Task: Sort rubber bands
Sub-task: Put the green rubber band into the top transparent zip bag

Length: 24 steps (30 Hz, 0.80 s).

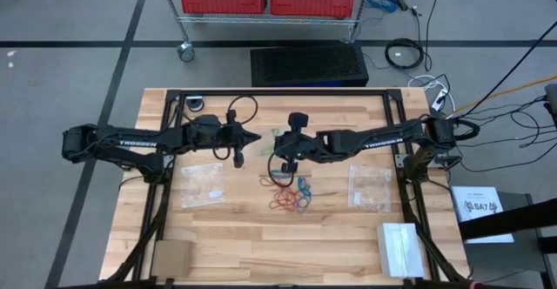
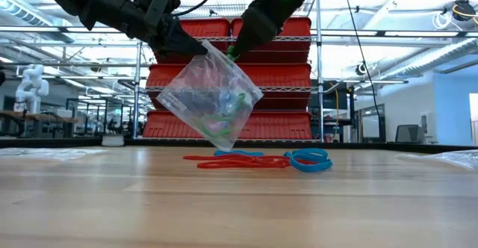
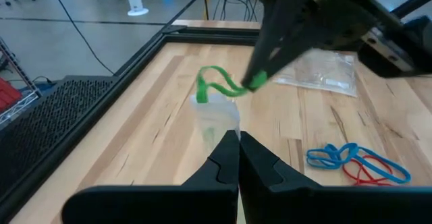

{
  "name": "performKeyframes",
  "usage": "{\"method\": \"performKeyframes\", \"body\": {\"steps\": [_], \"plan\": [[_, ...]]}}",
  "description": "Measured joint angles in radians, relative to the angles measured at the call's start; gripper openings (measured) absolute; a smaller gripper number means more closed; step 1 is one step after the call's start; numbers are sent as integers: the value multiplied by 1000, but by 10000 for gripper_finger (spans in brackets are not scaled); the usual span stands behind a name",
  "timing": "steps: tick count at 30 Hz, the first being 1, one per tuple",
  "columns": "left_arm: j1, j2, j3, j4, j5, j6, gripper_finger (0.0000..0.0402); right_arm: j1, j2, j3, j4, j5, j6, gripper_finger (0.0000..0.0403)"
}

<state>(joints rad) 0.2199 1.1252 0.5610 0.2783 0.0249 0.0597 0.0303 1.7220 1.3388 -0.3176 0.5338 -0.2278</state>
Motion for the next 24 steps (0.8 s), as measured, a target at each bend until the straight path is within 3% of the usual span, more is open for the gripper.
{"method": "performKeyframes", "body": {"steps": [19,24], "plan": [[-11,0,0,-11,52,54,0,-21,0,0,2,13,23,0],[-13,0,0,-11,53,59,0,-24,0,0,0,-73,33,0]]}}
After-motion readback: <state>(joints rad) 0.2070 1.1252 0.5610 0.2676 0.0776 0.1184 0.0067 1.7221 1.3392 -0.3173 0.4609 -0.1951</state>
